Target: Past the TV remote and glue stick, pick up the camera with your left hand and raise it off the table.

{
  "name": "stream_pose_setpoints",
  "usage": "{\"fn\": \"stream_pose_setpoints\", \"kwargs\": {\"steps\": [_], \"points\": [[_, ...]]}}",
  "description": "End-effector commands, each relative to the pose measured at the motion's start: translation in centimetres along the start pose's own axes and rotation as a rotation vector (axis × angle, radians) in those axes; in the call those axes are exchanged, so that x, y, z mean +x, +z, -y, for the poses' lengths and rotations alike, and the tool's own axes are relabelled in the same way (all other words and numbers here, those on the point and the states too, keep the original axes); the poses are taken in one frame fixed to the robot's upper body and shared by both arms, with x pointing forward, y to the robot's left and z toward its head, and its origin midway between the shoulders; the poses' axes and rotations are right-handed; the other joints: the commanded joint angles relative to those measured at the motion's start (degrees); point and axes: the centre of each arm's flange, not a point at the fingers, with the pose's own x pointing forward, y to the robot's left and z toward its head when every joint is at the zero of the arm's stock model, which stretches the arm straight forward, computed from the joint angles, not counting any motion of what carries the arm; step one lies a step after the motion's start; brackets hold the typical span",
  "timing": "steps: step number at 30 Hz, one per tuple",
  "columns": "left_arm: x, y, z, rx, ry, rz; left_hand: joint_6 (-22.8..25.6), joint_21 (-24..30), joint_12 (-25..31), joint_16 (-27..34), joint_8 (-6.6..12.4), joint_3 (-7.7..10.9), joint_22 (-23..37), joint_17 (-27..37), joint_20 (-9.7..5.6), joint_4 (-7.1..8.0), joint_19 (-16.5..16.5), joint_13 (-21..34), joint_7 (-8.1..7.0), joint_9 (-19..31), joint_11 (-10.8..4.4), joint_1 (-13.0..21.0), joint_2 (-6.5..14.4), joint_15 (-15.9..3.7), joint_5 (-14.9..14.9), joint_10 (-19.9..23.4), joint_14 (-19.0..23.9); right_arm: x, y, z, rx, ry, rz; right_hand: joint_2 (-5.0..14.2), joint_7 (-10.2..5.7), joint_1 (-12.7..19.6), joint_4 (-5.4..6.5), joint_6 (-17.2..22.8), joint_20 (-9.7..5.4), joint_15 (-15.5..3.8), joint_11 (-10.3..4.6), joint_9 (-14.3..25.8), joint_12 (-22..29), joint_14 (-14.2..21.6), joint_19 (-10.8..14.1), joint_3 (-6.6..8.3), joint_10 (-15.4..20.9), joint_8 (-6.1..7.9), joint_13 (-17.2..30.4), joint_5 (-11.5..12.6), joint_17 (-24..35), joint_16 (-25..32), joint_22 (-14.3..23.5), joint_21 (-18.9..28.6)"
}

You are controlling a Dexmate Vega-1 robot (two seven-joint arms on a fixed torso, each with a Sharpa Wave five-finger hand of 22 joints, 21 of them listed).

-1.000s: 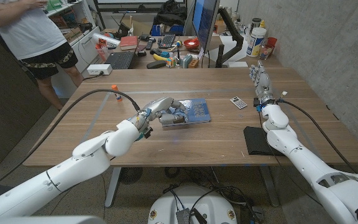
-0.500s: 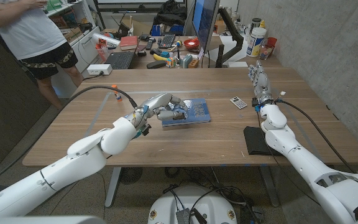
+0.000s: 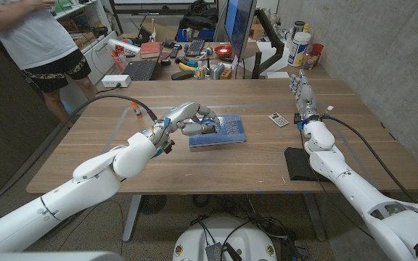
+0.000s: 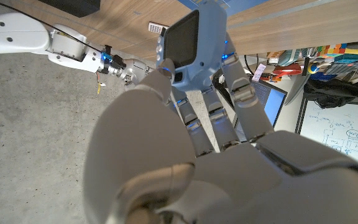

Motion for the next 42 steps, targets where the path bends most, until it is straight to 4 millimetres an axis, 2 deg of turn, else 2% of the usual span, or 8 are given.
{"fn": "stream_pose_setpoints", "kwargs": {"steps": [1,15,26,42], "points": [[-0.1,0.8,-1.6,0.035,0.075,0.039,0.3,-0.2,0.0,-0.1,0.14,1.17,0.0,0.2,-0.35,1.00,0.3,0.3,-0.13,0.2,0.15,1.1,1.3,-6.50,0.5,0.6,4.4,0.0,0.2,0.0,-0.004,0.002,0.001,-0.03,-0.01,-0.2,0.04,0.3,0.33,-0.10,-0.06,0.2,0.2,0.6,0.3,-0.38,0.4,0.38,0.1,-0.1,0.2,0.0,0.2,0.1],[0.4,1.0,-3.0,0.059,0.112,0.066,0.2,-0.4,-0.3,-0.6,0.07,1.24,0.0,0.4,-0.47,1.06,0.1,1.0,-0.05,0.2,0.35,1.1,1.3,-6.31,0.6,0.5,4.7,0.2,0.2,0.0,-0.008,-0.003,0.000,0.03,-0.07,-0.2,0.01,0.5,0.36,-0.21,-0.07,0.2,0.3,0.8,0.4,-0.44,0.5,0.41,0.1,-0.2,0.2,0.1,0.2,0.1],[0.4,0.7,-2.9,0.044,0.120,0.072,0.1,-0.5,-0.4,-0.9,0.00,1.27,0.1,0.5,-0.51,1.12,0.0,1.3,0.10,0.2,0.61,1.0,1.3,-6.17,0.6,0.6,4.7,0.3,0.0,-0.1,-0.010,-0.006,-0.004,0.08,-0.07,-0.2,-0.01,0.5,0.38,-0.20,0.01,0.2,0.3,0.9,0.4,-0.48,0.6,0.40,0.1,-0.2,0.2,0.1,0.2,0.0],[0.3,0.7,-2.9,0.035,0.125,0.085,0.4,-0.6,-0.5,-1.0,0.11,1.30,0.1,0.7,-0.39,1.16,-0.2,1.8,-0.03,0.2,0.07,1.0,1.3,-6.14,0.6,1.0,5.5,0.2,0.2,-0.2,-0.012,-0.009,0.000,0.18,-0.06,-0.2,-0.02,0.7,0.43,-0.38,-0.08,0.2,0.4,1.7,0.8,-0.57,0.9,0.42,0.1,-0.3,0.3,0.3,0.2,0.2]]}}
